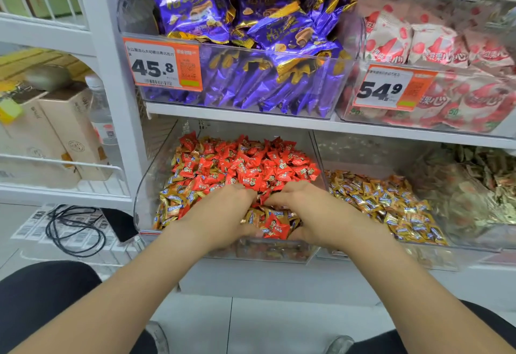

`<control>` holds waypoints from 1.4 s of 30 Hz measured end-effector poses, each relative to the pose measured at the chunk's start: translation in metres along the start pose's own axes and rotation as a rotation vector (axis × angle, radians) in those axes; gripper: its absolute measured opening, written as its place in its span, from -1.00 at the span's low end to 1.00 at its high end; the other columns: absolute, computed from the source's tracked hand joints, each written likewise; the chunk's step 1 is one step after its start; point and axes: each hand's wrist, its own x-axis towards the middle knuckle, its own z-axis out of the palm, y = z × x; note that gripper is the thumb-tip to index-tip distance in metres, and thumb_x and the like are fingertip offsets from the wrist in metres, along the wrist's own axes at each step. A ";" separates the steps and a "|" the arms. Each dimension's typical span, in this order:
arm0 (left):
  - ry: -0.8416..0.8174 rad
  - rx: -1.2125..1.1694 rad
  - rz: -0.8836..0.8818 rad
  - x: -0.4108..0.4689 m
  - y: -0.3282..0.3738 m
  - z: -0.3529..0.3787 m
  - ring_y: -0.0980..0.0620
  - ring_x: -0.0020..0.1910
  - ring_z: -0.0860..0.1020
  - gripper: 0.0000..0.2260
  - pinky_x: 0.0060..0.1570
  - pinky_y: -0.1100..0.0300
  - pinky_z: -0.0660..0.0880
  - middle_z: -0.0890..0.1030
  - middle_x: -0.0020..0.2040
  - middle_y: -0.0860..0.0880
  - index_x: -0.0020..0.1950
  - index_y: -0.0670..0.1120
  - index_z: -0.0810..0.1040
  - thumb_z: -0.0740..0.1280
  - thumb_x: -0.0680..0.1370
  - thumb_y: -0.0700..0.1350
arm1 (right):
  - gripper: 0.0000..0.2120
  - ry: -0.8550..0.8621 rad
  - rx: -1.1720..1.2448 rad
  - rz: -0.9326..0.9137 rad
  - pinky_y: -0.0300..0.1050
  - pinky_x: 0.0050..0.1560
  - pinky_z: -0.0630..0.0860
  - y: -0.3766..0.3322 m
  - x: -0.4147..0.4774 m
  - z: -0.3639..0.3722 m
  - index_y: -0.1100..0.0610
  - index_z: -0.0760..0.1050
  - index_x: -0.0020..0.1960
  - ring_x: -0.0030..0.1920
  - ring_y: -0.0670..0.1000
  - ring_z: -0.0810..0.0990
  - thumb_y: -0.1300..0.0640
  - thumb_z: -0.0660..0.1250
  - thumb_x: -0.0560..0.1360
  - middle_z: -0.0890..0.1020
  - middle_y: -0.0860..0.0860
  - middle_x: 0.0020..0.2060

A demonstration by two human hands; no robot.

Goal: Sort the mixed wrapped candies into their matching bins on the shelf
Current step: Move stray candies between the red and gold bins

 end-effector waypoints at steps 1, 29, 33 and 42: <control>0.005 0.011 -0.001 0.002 -0.001 0.000 -0.04 0.09 0.57 -0.52 0.10 0.02 0.54 0.59 0.09 0.00 0.25 -0.01 0.57 0.52 0.47 0.24 | -0.39 0.028 0.001 -0.029 0.11 0.19 0.56 -0.003 0.003 0.002 -0.14 0.47 0.46 0.20 0.10 0.55 -0.06 0.53 0.43 0.60 -0.03 0.16; 0.057 -0.146 -0.020 0.004 0.001 -0.011 0.05 -0.19 0.58 -0.91 -0.19 -0.01 0.57 0.58 -0.21 0.13 0.10 0.18 0.51 0.21 0.72 0.04 | -0.95 0.172 2.156 0.580 -0.25 -0.43 0.39 -0.017 -0.004 -0.037 0.28 0.50 0.04 -0.27 0.00 0.48 0.28 0.31 0.62 0.54 0.17 -0.17; -0.053 0.000 -0.018 0.002 0.000 -0.011 0.03 -0.04 0.55 -0.89 -0.20 0.08 0.48 0.56 -0.05 0.15 0.14 0.16 0.55 0.34 0.62 0.04 | -0.89 0.072 2.153 0.612 -0.25 -0.51 0.06 -0.022 -0.004 -0.038 0.11 0.40 -0.20 -0.41 -0.08 0.17 0.16 0.14 0.48 0.28 -0.03 -0.34; -0.051 -0.001 -0.062 0.007 0.003 -0.008 0.01 -0.09 0.57 -0.74 -0.21 0.05 0.54 0.56 -0.13 0.14 0.05 0.15 0.53 0.45 0.52 0.26 | -0.67 0.334 0.718 0.426 -0.29 -0.32 0.49 -0.024 -0.007 -0.035 0.12 0.67 -0.14 -0.48 -0.19 0.61 -0.07 0.34 0.66 0.71 -0.02 -0.40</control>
